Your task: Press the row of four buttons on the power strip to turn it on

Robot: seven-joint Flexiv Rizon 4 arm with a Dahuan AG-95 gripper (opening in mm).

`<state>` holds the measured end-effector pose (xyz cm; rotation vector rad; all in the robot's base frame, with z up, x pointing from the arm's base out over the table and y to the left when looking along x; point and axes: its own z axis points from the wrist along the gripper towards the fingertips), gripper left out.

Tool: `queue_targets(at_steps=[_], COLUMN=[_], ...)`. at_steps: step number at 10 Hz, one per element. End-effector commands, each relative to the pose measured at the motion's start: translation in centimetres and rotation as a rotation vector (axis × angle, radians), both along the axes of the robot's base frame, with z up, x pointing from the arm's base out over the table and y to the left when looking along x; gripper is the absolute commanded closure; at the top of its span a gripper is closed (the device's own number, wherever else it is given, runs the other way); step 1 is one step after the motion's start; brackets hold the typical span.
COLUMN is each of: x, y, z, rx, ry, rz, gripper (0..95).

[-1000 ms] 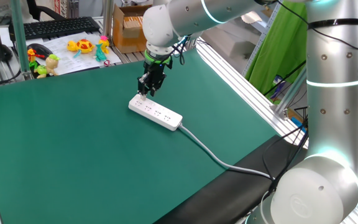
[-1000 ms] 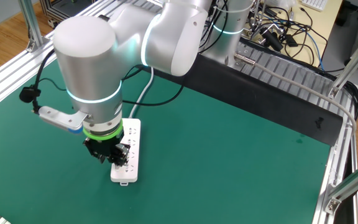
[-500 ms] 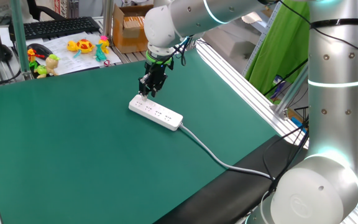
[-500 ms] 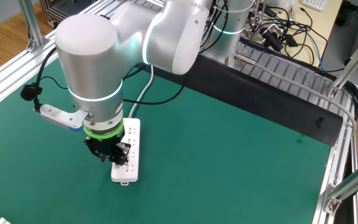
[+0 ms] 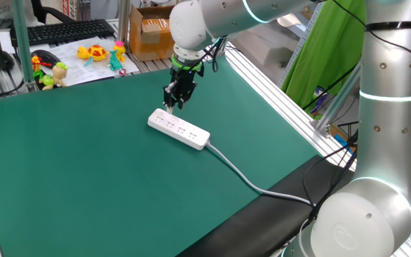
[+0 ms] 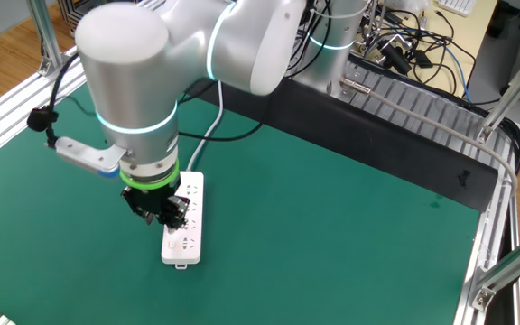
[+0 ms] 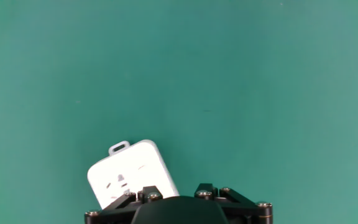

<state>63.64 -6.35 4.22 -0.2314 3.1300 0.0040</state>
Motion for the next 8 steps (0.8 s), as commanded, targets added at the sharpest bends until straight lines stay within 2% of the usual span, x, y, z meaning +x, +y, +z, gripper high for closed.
queue_targets(at_steps=[1, 3, 5, 6, 8], x=[0.22, 0.22, 0.14, 0.10, -0.02], y=[-0.45, -0.62, -0.70, -0.74, -0.82], z=[-0.20, -0.16, 0.01, 0.12, 0.34], rx=[0.005, 0.018, 0.016, 0.012, 0.012], ry=[0.002, 0.008, 0.022, 0.023, 0.041], rz=[-0.017, -0.098, -0.178, -0.205, -0.241], gripper=[57.0, 57.0, 57.0, 57.0, 57.0])
